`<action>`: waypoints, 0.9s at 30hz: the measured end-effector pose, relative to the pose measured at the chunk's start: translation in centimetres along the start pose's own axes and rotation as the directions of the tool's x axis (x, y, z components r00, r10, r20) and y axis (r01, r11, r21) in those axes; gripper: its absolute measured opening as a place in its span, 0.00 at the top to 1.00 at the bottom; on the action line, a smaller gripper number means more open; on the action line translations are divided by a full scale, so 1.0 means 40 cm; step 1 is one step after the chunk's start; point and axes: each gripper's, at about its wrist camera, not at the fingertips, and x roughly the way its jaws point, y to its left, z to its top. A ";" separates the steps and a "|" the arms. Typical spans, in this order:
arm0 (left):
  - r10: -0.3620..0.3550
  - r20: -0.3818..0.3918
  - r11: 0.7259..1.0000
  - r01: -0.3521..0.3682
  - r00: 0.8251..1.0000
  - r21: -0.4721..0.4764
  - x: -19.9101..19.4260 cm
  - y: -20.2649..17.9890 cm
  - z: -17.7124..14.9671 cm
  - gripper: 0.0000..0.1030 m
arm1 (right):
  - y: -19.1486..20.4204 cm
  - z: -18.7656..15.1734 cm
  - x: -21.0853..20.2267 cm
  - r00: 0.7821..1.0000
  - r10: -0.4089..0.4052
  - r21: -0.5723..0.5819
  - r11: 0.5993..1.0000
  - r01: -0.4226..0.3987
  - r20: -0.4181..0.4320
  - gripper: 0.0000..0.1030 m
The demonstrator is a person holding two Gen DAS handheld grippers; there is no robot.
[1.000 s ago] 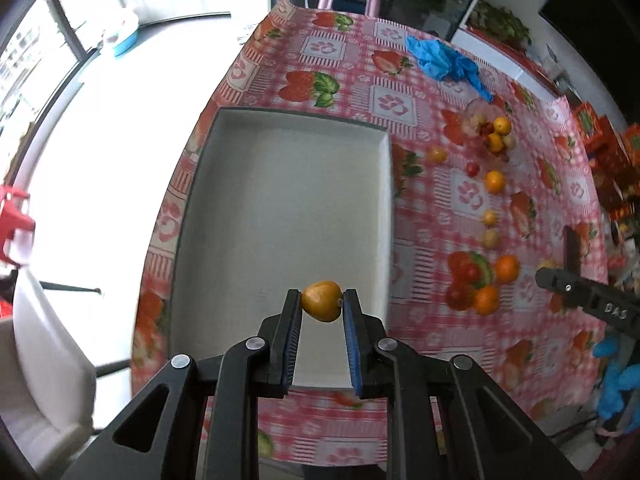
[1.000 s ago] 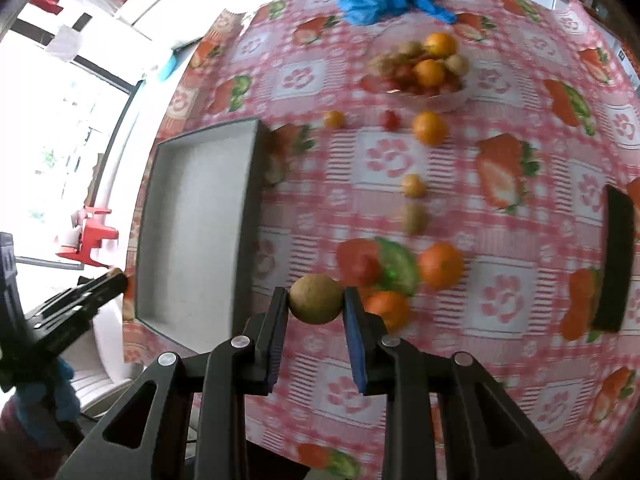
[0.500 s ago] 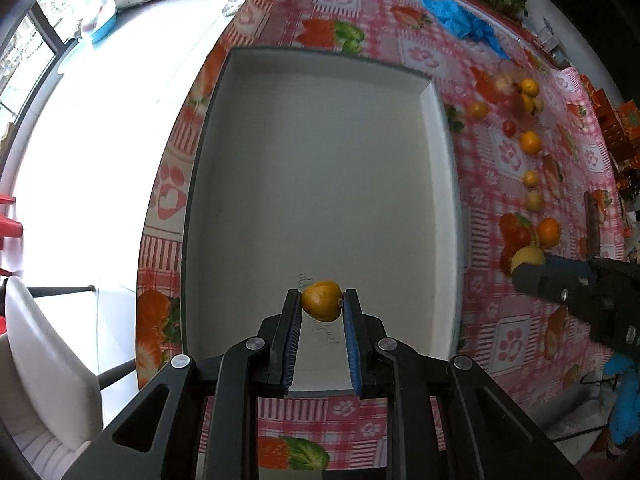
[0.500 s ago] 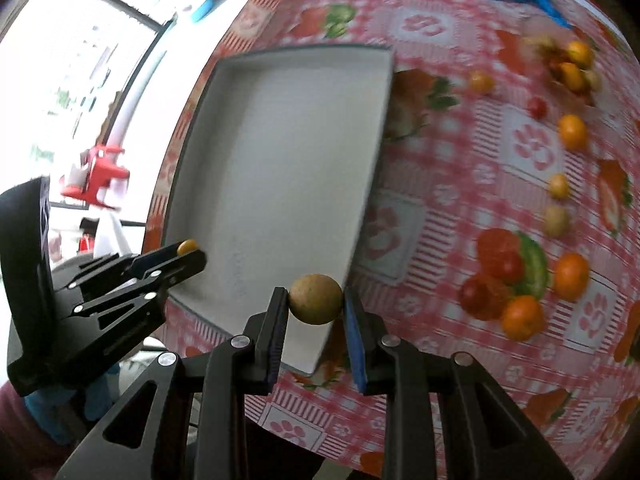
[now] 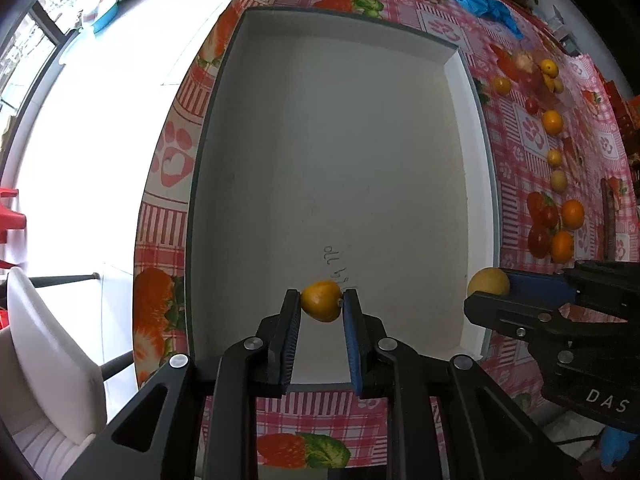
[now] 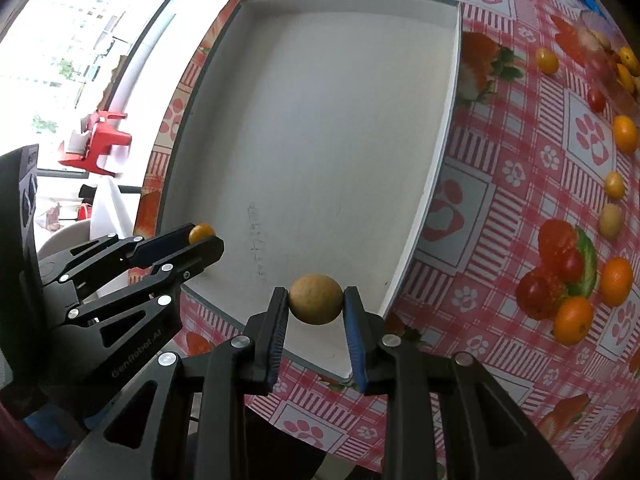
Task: Organize fruits
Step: 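Carry both fruits over the white tray and open both tools to drop them, then grasp a red cherry tomato with the left tool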
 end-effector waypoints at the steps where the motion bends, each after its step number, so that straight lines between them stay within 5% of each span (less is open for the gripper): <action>1: 0.005 0.002 1.000 -0.005 1.000 0.004 0.002 -0.002 -0.003 0.79 | 0.001 0.001 0.004 1.000 -0.002 0.001 1.000 0.002 -0.005 0.69; 5: 0.008 -0.003 1.000 -0.008 1.000 0.015 0.006 -0.007 -0.009 0.78 | 0.001 0.000 0.005 1.000 -0.007 -0.001 1.000 0.007 -0.011 0.40; 7: 0.008 -0.011 1.000 -0.008 1.000 0.016 0.011 -0.015 -0.007 0.77 | -0.001 0.001 -0.004 1.000 -0.012 -0.003 1.000 0.012 -0.003 0.35; 11: 0.068 0.007 0.998 -0.068 0.998 0.008 0.007 -0.015 -0.012 0.22 | -0.033 -0.003 -0.023 0.999 -0.034 0.026 0.999 0.034 0.002 0.22; 20: 0.051 -0.026 0.999 -0.051 0.998 -0.008 0.011 -0.023 -0.011 0.22 | -0.153 -0.048 -0.055 0.989 -0.146 0.086 0.985 0.147 -0.017 0.06; 27: 0.049 -0.031 0.999 -0.048 0.998 0.025 0.010 -0.067 -0.003 0.22 | -0.307 -0.117 -0.089 0.981 -0.188 0.228 0.954 0.194 -0.047 0.06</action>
